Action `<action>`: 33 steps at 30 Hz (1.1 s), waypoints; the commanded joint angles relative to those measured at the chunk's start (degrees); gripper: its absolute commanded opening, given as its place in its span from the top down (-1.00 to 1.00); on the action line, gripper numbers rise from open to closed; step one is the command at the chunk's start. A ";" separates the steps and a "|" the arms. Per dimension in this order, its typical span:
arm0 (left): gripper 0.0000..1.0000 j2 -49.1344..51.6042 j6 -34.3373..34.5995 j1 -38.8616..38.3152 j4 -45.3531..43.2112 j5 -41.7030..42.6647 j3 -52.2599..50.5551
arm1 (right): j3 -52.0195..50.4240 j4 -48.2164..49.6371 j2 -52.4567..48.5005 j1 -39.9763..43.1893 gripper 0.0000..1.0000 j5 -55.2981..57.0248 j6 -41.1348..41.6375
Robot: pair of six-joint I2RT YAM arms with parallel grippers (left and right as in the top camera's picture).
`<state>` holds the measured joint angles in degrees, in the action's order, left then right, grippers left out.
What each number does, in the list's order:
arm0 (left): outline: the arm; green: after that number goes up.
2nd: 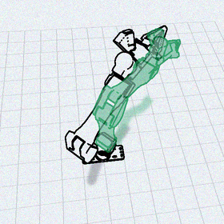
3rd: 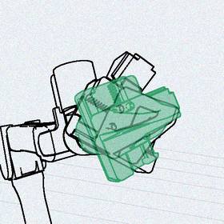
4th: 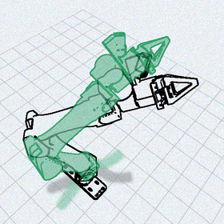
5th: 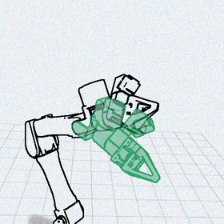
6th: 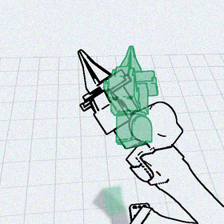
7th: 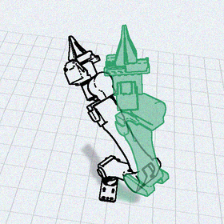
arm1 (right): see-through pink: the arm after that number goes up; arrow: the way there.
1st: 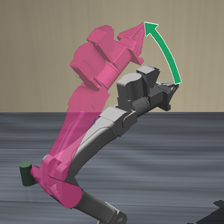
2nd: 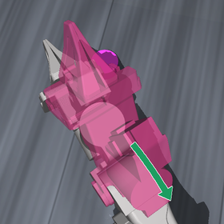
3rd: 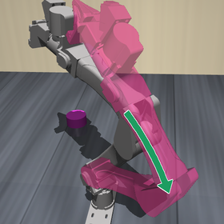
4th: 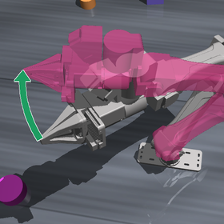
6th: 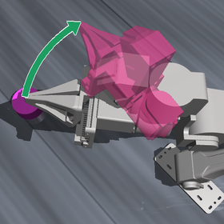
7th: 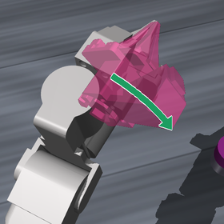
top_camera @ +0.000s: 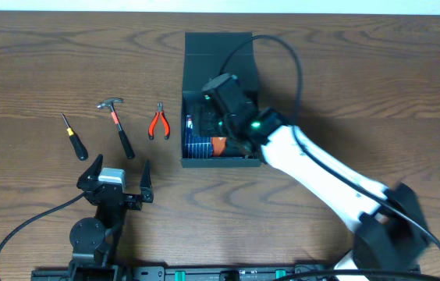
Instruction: Pack container
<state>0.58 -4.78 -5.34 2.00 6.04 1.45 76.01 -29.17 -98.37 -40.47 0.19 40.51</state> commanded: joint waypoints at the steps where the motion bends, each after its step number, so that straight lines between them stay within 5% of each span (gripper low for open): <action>1: -0.97 -0.35 -0.57 -0.04 1.53 1.22 -1.22 | 0.09 -4.39 8.57 2.40 -0.56 2.10 -2.80; 12: -0.97 -0.35 -0.57 -0.04 1.53 1.22 -1.22 | 0.09 -25.09 26.86 12.41 -0.68 2.62 -11.85; 22: -0.97 -0.35 -0.57 -0.04 1.53 1.22 -1.22 | -0.07 -39.28 33.00 14.91 -0.72 2.69 -18.36; 33: -0.97 -0.35 -0.81 -0.02 1.70 -2.67 -1.22 | -9.97 -40.50 48.81 14.93 -0.98 4.55 -18.29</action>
<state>0.58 -4.80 -5.34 2.20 4.08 1.45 67.64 -69.71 -51.96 -25.98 3.77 23.00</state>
